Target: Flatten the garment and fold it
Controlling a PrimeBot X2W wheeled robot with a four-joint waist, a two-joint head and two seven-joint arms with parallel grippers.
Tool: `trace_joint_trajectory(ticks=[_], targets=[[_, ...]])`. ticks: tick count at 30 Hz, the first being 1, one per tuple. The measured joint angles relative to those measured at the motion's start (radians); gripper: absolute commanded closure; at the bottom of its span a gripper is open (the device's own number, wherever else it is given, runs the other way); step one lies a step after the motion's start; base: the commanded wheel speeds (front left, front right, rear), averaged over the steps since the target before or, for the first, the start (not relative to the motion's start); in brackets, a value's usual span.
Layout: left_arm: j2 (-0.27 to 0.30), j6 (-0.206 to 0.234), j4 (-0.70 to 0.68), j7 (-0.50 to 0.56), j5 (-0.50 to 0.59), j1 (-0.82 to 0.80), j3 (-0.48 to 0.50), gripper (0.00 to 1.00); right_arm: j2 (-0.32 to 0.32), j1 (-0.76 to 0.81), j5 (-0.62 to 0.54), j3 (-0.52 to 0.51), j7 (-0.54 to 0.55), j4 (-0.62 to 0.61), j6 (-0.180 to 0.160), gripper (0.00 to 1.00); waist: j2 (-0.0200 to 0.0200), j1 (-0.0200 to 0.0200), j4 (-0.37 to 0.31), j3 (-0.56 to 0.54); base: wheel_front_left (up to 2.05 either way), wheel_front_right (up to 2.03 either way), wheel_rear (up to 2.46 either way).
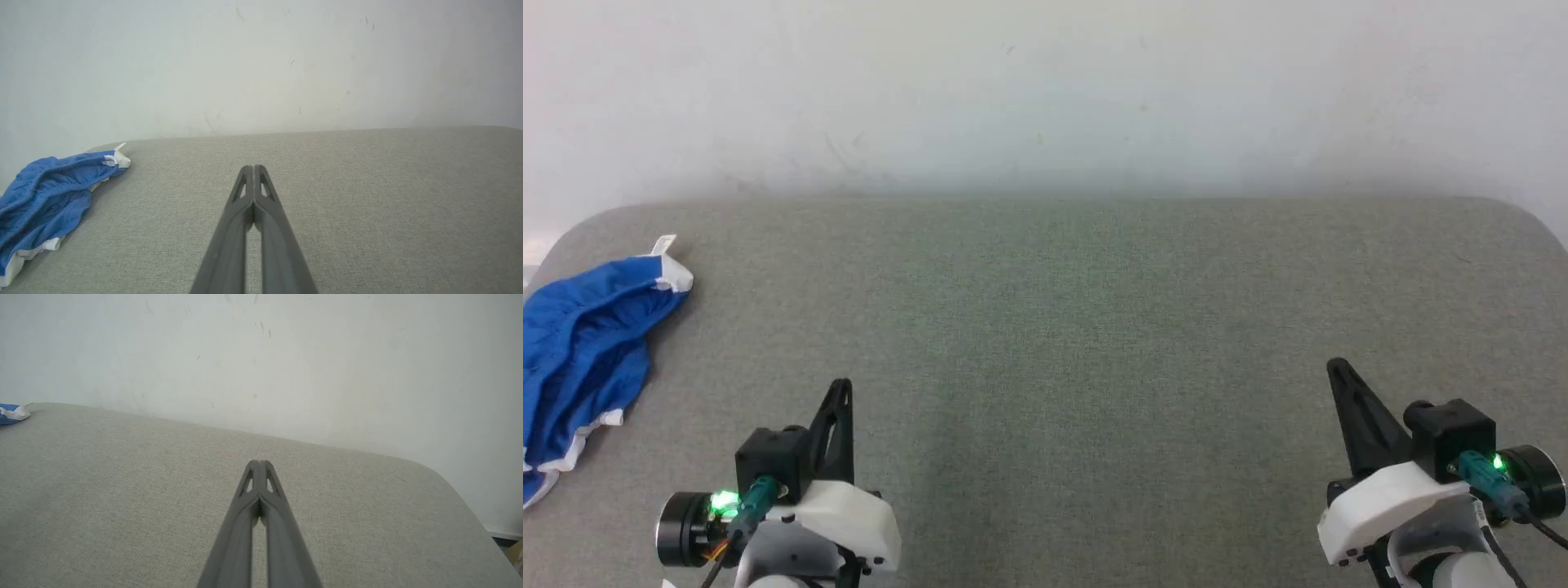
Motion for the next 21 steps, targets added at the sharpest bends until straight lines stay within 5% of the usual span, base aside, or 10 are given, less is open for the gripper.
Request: trace_joint_trajectory(ticks=[21], targets=[[0.0,0.0,0.0,0.0,0.0,0.0,0.0,1.0,0.0,0.0,0.0,0.0,0.0,0.0,0.0,1.0,0.0,0.0,0.0,0.0,0.0,0.0,0.0]])
